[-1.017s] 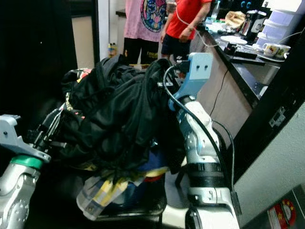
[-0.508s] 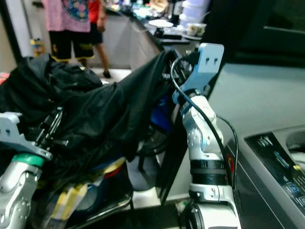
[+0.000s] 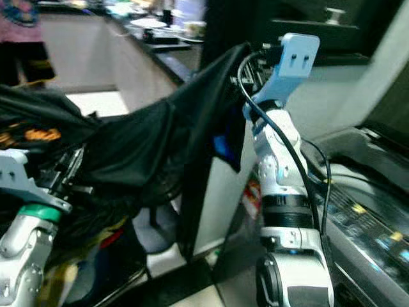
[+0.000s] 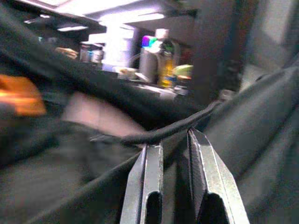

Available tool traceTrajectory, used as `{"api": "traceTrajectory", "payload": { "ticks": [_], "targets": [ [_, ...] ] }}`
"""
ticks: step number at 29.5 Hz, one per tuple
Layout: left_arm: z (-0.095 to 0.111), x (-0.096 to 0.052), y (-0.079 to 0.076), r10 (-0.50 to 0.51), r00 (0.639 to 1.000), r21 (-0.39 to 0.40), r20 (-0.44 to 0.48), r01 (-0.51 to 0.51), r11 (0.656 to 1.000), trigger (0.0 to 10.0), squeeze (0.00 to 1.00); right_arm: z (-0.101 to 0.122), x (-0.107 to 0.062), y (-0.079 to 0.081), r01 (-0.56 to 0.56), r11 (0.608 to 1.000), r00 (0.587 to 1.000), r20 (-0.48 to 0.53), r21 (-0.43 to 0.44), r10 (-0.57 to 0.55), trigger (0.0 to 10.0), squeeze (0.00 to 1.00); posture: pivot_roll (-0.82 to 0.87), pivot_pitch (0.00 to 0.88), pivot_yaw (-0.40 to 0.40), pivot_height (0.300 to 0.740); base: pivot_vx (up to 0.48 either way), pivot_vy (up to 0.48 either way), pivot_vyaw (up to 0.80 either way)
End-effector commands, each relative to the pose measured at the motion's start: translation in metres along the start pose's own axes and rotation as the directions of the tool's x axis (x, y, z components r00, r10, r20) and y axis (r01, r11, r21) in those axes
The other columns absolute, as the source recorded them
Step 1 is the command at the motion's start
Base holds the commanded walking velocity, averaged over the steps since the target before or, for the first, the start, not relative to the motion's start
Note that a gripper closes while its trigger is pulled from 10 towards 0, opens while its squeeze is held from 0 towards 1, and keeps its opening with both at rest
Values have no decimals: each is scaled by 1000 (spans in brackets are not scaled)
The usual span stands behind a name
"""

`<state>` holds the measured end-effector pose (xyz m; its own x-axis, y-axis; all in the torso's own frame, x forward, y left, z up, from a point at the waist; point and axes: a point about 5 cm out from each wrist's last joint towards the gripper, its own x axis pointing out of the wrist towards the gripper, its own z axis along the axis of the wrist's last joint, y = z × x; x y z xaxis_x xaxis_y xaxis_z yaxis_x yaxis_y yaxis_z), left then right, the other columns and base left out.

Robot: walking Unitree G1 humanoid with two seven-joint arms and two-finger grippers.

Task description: Clothes washing

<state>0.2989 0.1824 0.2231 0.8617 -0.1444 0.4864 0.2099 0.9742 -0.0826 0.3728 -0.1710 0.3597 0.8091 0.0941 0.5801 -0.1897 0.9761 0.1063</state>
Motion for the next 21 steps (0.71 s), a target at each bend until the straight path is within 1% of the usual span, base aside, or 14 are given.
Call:
{"api": "traceTrajectory", "payload": {
  "ticks": [1, 6, 12, 20, 21],
  "targets": [
    [-6, -3, 2, 12, 1000, -2, -29, -12, 1000, 10000, 0, 9, 2, -2, 11, 1000, 999, 43, 2, -11, 10000, 0, -15, 0, -41, 740, 0, 0, -800],
    [-2, 1, 8, 34, 999, 9, -12, -34, 999, 10000, 0, 11, 2, -3, 14, 1000, 998, 62, 7, -15, 10000, 0, -15, 0, -36, 740, 0, 0, -800],
    [-2, 3, 2, 1, 1000, -10, -23, -2, 1000, 10000, 0, 8, -1, -5, 22, 1000, 998, 58, 7, -22, 10000, 0, -11, 0, -33, 740, 0, 0, -800],
    [-4, 5, 1, 10, 999, -3, -52, -11, 1000, 10000, 0, 5, -2, -6, 25, 1000, 999, 48, 3, -25, 10000, 0, -7, 0, -31, 740, 0, 0, -800],
    [-4, 6, 2, 24, 998, -4, -64, -24, 1000, 10000, 0, 3, -2, -7, 27, 1000, 999, 44, 0, -27, 10000, 0, -7, 0, -31, 740, 0, 0, -800]
  ]
}}
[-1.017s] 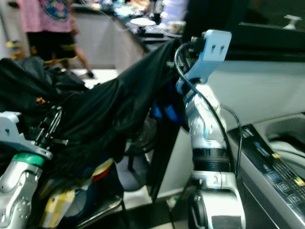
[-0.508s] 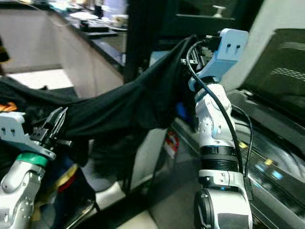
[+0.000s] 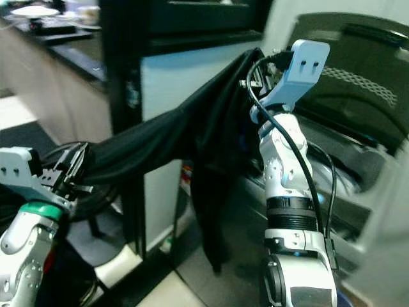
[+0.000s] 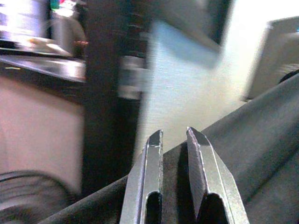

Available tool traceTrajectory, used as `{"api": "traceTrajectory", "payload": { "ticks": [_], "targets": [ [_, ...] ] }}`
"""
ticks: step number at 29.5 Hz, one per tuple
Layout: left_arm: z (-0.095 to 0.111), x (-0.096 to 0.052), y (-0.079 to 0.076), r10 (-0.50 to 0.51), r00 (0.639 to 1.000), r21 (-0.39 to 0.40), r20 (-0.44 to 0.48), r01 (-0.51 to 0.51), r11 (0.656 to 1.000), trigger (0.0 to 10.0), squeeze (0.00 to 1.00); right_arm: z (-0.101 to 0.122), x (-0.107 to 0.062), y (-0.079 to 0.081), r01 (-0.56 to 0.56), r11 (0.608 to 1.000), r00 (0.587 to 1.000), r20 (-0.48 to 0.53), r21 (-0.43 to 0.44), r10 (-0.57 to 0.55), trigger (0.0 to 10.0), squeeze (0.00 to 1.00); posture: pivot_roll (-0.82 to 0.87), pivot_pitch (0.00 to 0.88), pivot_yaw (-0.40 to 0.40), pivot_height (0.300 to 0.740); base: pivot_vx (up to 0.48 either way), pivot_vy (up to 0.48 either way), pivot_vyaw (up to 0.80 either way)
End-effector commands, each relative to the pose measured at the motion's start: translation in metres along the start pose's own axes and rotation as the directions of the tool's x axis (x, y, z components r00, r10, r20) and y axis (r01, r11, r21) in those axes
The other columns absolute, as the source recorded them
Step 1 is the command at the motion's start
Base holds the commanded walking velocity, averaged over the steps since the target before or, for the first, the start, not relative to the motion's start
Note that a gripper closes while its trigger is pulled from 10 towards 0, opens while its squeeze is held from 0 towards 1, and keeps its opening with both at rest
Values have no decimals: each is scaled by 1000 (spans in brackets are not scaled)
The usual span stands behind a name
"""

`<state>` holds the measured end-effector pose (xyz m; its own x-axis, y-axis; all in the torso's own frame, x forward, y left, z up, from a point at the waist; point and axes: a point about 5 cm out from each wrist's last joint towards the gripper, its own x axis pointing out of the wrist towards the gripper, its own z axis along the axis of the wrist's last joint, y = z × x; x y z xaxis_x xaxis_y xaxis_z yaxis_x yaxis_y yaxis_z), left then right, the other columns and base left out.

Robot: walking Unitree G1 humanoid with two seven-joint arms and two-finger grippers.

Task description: Clothes washing

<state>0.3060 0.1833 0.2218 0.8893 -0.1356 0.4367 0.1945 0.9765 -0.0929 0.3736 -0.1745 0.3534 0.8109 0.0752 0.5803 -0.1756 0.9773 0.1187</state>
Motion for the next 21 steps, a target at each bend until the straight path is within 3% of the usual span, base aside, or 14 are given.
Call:
{"api": "traceTrajectory", "payload": {
  "ticks": [1, 5, 10, 21],
  "targets": [
    [0, 0, -1, 5, 1000, -2, -10, -5, 1000, 10000, 0, 8, 1, -2, 8, 1000, 999, 41, -2, -8, 10000, 0, -7, 0, -31, 740, 0, 0, -800],
    [6, 7, 0, 52, 998, 8, -22, -52, 999, 10000, 0, 0, 1, -5, 15, 1000, 1000, 3, -18, -15, 10000, 0, -4, 0, -34, 740, 0, 0, -800],
    [23, 16, -4, 48, 998, 30, 38, -49, 998, 10000, 0, -14, -2, -4, 6, 999, 999, -44, -32, -8, 10000, 0, 6, 0, -42, 740, 0, 0, -800],
    [34, 17, 1, 90, 995, 16, 34, -90, 996, 10000, 0, -29, -11, 5, -41, 999, 994, -102, -10, 40, 10000, 0, 15, 0, -47, 740, 0, 0, -727]
  ]
}}
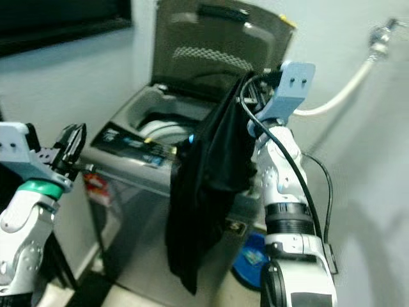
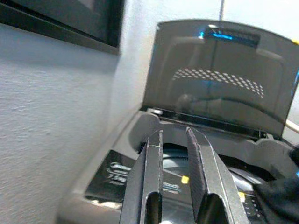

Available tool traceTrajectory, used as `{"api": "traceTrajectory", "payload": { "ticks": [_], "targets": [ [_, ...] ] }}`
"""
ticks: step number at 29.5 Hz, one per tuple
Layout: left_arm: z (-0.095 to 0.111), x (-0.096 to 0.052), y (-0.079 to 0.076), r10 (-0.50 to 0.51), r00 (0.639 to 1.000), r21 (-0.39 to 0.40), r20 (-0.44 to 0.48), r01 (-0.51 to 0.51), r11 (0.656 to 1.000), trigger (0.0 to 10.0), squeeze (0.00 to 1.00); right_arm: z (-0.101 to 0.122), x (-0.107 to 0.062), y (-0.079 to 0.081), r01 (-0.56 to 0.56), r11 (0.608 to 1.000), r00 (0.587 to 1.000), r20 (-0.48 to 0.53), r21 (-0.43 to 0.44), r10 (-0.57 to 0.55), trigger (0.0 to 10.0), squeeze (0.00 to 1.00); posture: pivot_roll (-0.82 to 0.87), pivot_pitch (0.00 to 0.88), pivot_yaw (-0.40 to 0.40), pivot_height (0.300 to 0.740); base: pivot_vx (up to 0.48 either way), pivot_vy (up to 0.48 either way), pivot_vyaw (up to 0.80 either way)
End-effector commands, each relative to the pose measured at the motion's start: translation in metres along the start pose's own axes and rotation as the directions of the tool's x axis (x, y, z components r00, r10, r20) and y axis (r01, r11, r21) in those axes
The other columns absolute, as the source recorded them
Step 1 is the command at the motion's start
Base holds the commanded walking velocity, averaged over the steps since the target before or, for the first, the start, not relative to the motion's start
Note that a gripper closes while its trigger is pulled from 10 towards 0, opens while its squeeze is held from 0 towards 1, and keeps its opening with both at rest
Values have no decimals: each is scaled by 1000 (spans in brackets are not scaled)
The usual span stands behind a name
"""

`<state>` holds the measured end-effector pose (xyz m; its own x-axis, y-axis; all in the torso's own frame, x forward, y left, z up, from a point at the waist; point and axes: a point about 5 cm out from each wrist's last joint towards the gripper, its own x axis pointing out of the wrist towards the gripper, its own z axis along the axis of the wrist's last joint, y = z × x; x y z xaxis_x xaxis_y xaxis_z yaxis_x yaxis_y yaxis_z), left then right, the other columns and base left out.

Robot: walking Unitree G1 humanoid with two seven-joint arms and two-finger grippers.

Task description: Clothes washing

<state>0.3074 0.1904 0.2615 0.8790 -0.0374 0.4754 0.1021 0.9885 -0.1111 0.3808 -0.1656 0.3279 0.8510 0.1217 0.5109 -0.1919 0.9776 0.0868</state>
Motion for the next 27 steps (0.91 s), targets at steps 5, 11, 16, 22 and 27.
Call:
{"api": "traceTrajectory", "payload": {
  "ticks": [5, 11, 16, 22, 27],
  "targets": [
    [-14, -11, -7, -4, 997, 19, -82, 5, 1000, 10000, 0, -36, -23, 13, -78, 997, 989, -127, 8, 78, 10000, 0, 16, 0, -52, 740, 0, 0, 0],
    [-17, -15, -12, -3, 994, 53, -105, 8, 999, 10000, 0, -58, -43, 20, -63, 997, 981, -179, 38, 69, 10000, 0, 23, 0, -60, 740, 0, 0, 0],
    [-22, -15, -13, -22, 990, 90, -141, 35, 995, 10000, 0, -64, -47, 22, -39, 998, 980, -194, 53, 48, 10000, 0, 21, 2, -59, 740, 0, 0, -691],
    [-47, -23, -18, -53, 968, 186, -245, 100, 977, 10000, 0, -82, -63, 23, -13, 999, 971, -239, 31, 20, 10000, 0, 23, 10, -57, 740, 0, 0, -800],
    [-48, -30, -17, -42, 969, 196, -245, 92, 976, 10000, 0, -73, -66, 24, -10, 998, 977, -211, 60, 22, 10000, 0, 20, 16, -56, 740, 0, 0, -800]
  ]
}}
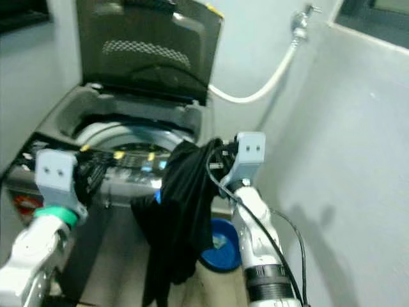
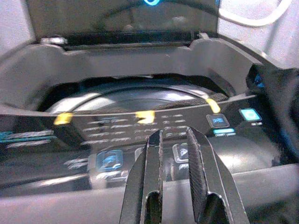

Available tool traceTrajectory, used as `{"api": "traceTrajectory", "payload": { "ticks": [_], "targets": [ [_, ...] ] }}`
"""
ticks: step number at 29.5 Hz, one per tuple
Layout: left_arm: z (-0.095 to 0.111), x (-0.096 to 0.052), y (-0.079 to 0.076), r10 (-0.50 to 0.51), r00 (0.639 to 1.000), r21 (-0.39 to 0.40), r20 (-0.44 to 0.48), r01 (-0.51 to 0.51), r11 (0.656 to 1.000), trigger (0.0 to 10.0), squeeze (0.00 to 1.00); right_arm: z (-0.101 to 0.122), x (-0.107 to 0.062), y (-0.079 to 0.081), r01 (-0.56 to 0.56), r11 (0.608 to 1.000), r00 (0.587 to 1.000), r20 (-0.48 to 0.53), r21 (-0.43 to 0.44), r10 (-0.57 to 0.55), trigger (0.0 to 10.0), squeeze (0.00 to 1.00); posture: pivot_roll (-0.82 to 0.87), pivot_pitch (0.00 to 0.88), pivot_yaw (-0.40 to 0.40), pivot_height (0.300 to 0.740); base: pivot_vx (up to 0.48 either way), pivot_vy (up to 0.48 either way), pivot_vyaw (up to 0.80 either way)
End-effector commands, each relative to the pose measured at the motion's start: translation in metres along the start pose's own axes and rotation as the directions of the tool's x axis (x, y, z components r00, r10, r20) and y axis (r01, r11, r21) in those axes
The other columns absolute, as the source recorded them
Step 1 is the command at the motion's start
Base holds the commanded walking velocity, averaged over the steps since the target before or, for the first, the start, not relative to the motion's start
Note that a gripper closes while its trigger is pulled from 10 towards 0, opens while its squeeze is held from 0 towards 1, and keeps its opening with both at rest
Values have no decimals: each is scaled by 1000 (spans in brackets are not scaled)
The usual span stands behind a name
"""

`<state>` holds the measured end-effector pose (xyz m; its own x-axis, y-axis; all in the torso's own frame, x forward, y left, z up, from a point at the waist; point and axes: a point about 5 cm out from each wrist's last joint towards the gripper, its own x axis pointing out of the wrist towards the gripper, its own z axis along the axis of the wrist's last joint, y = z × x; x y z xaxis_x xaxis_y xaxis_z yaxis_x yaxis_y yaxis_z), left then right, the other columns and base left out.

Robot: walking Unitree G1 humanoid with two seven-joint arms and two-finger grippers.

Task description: Clothes washing

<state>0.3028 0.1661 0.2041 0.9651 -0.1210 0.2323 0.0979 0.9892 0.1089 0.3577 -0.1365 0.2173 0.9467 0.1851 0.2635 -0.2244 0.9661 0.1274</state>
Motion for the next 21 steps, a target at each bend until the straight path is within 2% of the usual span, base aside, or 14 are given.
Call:
{"api": "traceTrajectory", "payload": {
  "ticks": [1, 3, 6, 9, 11, 21],
  "targets": [
    [8, 0, 6, 25, 999, -8, 35, -25, 1000, 10000, 0, 26, 5, 6, -26, 999, 996, 88, 29, 23, 10000, 0, 23, 17, -58, 740, 0, 0, -719],
    [11, 1, 8, 36, 998, -14, 45, -35, 999, 10000, 0, 32, 7, 9, -42, 998, 994, 105, 43, 38, 10000, 0, 23, 17, -58, 740, 0, 0, -719],
    [17, 3, 12, 52, 997, -26, 59, -51, 998, 10000, 0, 43, 9, 15, -80, 995, 987, 142, 57, 71, 10000, 0, 26, 17, -59, 740, 0, 0, 0],
    [31, 5, 16, 80, 991, -57, 110, -74, 996, 10000, 0, 64, 15, 22, -132, 988, 971, 210, 80, 113, 10000, 0, 36, 17, -70, 740, 0, 0, 0],
    [33, 5, 16, 83, 989, -68, 120, -75, 995, 10000, 0, 68, 16, 22, -136, 987, 969, 221, 84, 114, 10000, 0, 36, 17, -70, 740, 0, 0, 0],
    [32, -3, 8, 72, 990, -70, 121, -64, 995, 10000, 0, 55, 16, 17, -104, 990, 980, 181, 93, 86, 10000, 0, 56, 9, -89, 740, 0, 0, 0]
  ]
}}
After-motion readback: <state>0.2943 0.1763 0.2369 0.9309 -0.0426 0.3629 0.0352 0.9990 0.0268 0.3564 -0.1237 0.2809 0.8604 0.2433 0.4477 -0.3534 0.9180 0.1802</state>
